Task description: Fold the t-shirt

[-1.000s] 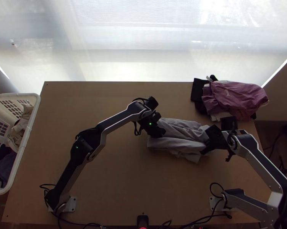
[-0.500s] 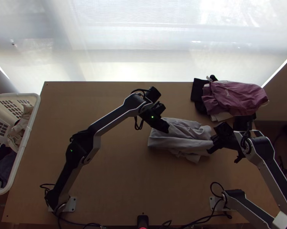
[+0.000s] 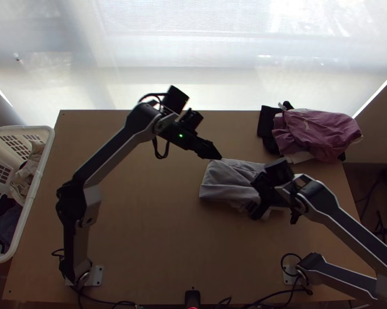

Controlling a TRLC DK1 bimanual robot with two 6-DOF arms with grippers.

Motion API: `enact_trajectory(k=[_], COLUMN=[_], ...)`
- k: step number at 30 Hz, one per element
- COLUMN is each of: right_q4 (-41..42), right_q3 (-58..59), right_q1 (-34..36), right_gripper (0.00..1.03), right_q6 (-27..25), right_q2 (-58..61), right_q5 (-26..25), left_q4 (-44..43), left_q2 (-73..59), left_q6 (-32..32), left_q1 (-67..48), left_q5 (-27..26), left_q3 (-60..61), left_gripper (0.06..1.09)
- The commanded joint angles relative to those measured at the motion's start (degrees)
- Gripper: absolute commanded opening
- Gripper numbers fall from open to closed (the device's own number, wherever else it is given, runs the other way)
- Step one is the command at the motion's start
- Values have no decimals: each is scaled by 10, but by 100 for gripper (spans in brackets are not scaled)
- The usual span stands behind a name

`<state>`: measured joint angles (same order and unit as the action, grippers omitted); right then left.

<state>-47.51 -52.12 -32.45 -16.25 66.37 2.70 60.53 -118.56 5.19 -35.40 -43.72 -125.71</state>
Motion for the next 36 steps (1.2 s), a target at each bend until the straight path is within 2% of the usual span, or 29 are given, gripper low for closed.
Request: enact_trajectory(k=[1, 5, 8, 12, 16, 22, 30, 36], right_q4=[30, 69, 105, 142, 192, 239, 321, 368], right_q3=[14, 31, 47, 55, 69, 73, 98, 99], right_q1=[-147, -212, -236, -263, -292, -304, -299, -273], right_gripper=[98, 98, 98, 98, 98, 98, 98, 98], right_q6=[33, 32, 32, 30, 19, 10, -59, -110], right_q2=[47, 79, 101, 133, 164, 199, 226, 247], right_q5=[-74, -115, -137, -151, -212, -258, -327, -347], left_q4=[10, 13, 13, 13, 13, 13, 11, 10], left_q2=[61, 97, 112, 127, 138, 152, 167, 178], left_q6=[-21, -36, -48, -57, -65, -77, -84, -91], left_q1=[71, 101, 105, 111, 118, 147, 176, 200], left_q5=[28, 39, 75, 87, 105, 106, 105, 105], left_q3=[14, 29, 40, 49, 52, 67, 78, 79], left_gripper=[104, 104, 104, 104, 104, 104, 104, 104])
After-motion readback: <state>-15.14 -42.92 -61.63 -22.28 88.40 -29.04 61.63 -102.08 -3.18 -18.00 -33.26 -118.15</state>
